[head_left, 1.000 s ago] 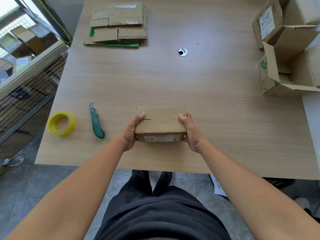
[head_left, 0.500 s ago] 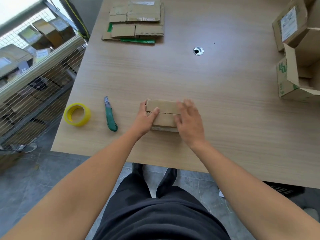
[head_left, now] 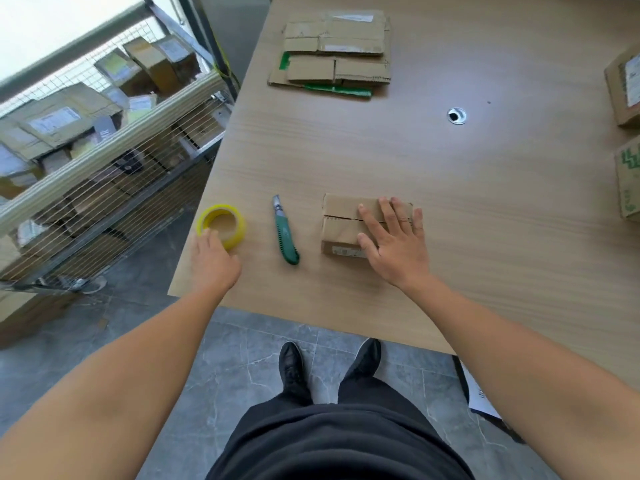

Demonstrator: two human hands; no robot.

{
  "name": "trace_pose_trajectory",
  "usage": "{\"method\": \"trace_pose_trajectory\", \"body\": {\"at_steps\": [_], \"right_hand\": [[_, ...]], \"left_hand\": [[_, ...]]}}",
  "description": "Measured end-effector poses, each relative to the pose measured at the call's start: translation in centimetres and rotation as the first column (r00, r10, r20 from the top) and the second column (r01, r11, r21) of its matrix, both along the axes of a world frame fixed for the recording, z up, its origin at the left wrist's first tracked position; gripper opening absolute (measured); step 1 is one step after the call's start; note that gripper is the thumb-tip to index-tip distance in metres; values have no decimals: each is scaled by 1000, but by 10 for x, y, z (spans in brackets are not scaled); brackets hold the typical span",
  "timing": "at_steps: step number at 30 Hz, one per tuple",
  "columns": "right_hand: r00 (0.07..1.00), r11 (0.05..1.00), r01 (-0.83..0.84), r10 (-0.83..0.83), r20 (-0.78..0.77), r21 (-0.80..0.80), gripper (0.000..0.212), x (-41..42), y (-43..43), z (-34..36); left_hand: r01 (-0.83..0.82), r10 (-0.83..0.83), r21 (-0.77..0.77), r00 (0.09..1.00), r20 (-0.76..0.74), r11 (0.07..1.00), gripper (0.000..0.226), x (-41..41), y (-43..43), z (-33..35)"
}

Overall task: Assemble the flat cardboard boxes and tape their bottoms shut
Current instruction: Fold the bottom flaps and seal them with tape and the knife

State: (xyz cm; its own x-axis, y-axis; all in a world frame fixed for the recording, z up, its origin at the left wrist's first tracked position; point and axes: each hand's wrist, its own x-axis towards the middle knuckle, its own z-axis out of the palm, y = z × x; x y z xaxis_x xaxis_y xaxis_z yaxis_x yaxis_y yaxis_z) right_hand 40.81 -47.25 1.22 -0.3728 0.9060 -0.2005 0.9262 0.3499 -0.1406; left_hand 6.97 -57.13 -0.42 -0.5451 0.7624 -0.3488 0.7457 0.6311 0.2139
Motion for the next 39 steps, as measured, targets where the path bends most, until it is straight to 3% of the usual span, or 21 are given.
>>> {"method": "trace_pose_trajectory", "body": {"at_steps": [3,6,11,15,19,21,23,26,28,29,33,36,39], "right_hand": [[1000,1000,14,-14,10,-24,66,-2,3,0],[1000,998,29,-29,10,-52,64,0,7,1],[999,994,39,-35,37,-100,64,-4,9,3],[998,990,61,-64,-14,-127,66,-7,7,7],[976,993,107,-116,-184,-58,63,-8,1,5],[948,990,136,-144,-284,-50,67,-6,0,5],[880,977,196,-211,-426,-78,68,-5,2,6],[578,919,348,-365,-730,-184,52,-8,6,10],[425,879,402,-428,-797,-258,51,-9,11,12],[434,879,405,-427,-794,-251,55,-9,15,13],[675,928,329,-360,-644,-174,62,-7,35,19],[700,918,319,-395,-595,-235,44,-10,45,23],[658,905,354,-420,-625,-236,20,-12,41,22]], "left_hand": [[222,-238,-135,965,-114,966,51,-27,0,-2],[393,-405,-104,902,-151,914,27,-37,13,3],[399,-406,237,914,-21,886,16,-14,35,23],[527,-586,471,810,-25,708,20,37,68,46],[662,-761,527,647,-43,533,24,93,99,57],[687,-795,531,606,-42,496,23,115,108,55],[698,-781,514,619,-84,498,24,127,113,50],[684,-745,538,651,-145,492,28,128,116,39],[690,-740,544,650,-173,478,31,127,115,33],[695,-741,547,645,-187,467,31,127,114,31],[721,-743,576,612,-270,385,28,127,111,24],[740,-733,583,594,-331,336,29,126,111,20],[753,-733,576,580,-355,318,31,125,113,19]]}}
